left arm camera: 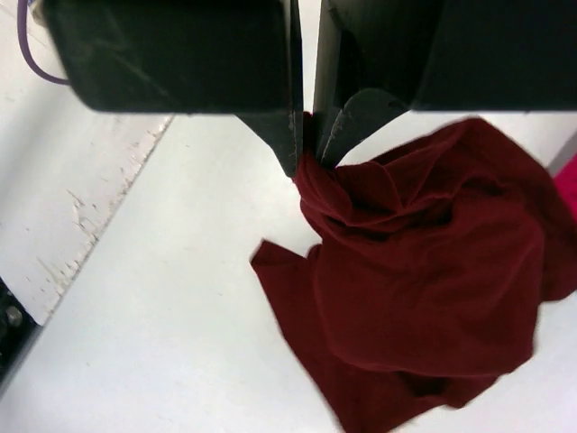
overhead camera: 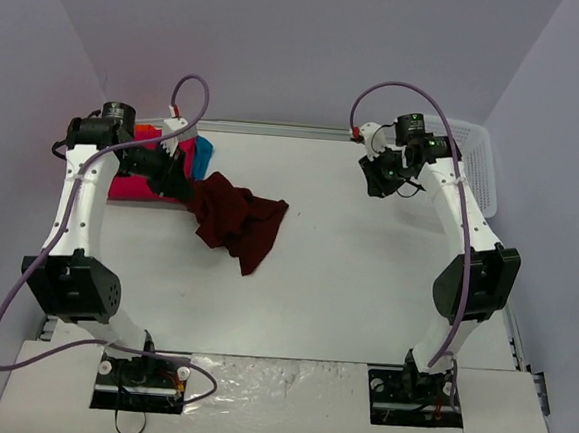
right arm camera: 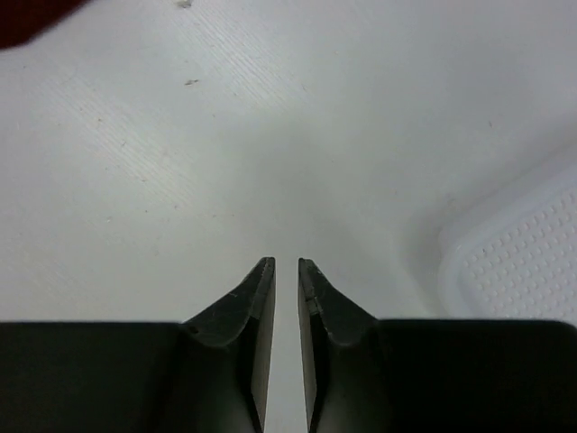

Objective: Fold and stack the t-shirts
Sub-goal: Flatten out the tshirt

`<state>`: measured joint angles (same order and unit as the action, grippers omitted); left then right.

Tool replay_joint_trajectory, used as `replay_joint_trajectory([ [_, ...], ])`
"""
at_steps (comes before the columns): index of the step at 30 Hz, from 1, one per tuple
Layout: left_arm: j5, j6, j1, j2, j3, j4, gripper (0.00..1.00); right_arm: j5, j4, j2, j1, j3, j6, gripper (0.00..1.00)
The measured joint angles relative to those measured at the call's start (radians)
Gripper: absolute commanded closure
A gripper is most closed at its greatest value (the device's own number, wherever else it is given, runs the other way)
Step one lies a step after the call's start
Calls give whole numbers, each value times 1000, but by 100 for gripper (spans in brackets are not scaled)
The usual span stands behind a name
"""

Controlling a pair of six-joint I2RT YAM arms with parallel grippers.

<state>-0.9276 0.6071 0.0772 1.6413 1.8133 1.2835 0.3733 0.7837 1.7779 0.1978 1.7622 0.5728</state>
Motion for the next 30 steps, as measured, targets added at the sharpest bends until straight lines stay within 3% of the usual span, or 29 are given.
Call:
replay_joint_trajectory([
  [1,-9,18,-6,-29,-28,8,98,21,4,5,6,0,-3,78],
  [2,-17,31,-9,-55,-59,19,98,36,6,9,14,-3,-2,58],
  [5,-22,53,-10,-71,-127,39,98,72,10,20,66,-29,8,43],
  [13,-19,5,-1,-39,-285,40,98,158,12,146,260,-65,23,41],
  [19,-21,-85,10,-108,-406,-29,97,261,9,338,260,111,5,38],
  [30,-22,-138,109,-182,-433,-89,98,264,-50,589,356,428,4,38],
])
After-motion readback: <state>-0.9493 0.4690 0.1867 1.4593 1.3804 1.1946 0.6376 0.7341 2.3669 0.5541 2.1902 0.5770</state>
